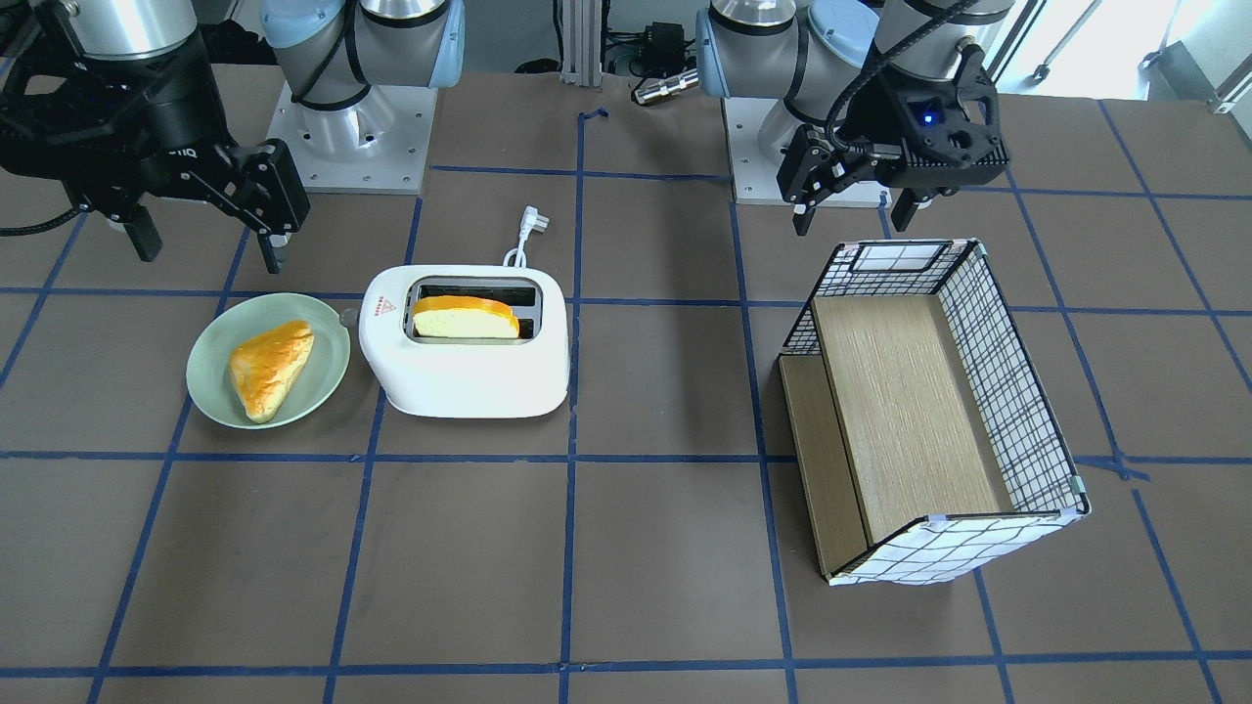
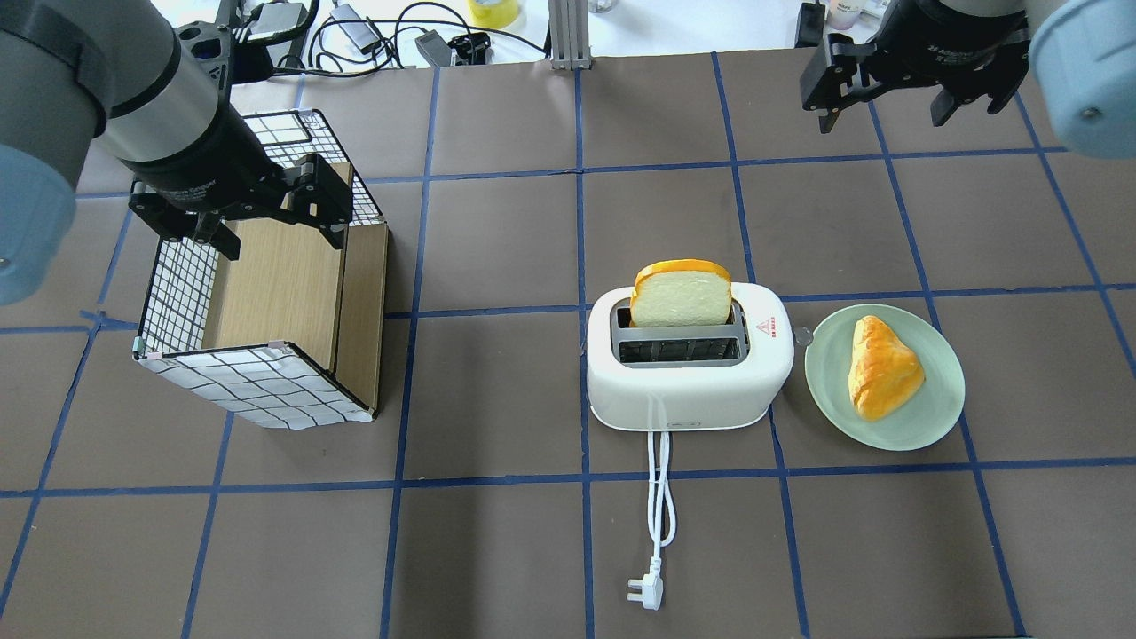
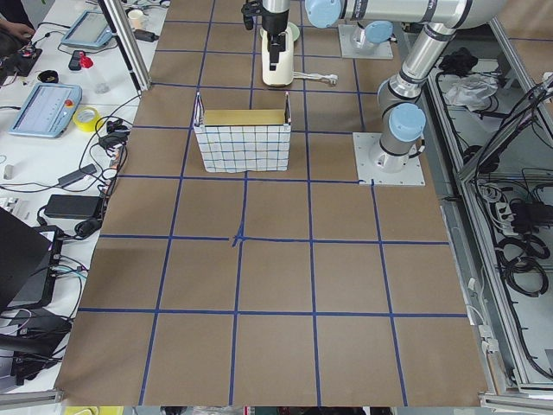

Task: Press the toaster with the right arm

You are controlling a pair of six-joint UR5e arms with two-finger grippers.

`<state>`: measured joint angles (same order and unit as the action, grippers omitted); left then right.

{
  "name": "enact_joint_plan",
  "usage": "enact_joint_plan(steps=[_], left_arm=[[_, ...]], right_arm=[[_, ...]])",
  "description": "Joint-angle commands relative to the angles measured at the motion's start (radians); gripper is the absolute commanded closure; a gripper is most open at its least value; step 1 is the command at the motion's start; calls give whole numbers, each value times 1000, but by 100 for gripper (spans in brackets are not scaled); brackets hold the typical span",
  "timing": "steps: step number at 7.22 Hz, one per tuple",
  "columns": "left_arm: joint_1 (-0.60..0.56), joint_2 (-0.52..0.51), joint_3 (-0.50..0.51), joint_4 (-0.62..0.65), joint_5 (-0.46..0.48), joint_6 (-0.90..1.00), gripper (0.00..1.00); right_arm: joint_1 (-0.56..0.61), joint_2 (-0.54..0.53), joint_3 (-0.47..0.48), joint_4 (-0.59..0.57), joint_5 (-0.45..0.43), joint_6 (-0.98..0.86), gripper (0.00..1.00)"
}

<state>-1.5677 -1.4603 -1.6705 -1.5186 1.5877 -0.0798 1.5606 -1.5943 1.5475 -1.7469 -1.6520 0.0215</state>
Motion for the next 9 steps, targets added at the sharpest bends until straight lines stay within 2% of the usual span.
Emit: enact_joint_plan(steps=[1,5,6,7,8,9], left_arm=[[0,0,0,0,0,0,0],[0,0,0,0,0,0,0],[0,0,0,0,0,0,0],[0,0,0,0,0,0,0],[0,0,0,0,0,0,0],[0,0,0,0,0,0,0]], right_arm=[[-1,-1,2,1,0,0,0],[-1,1,3,1,0,0,0],[-1,8,3,1,3,0,10],[-1,5,8,39,6,0,56],[-5,5,9,122,6,2,76],[-4,8,16,159,15,3,87]])
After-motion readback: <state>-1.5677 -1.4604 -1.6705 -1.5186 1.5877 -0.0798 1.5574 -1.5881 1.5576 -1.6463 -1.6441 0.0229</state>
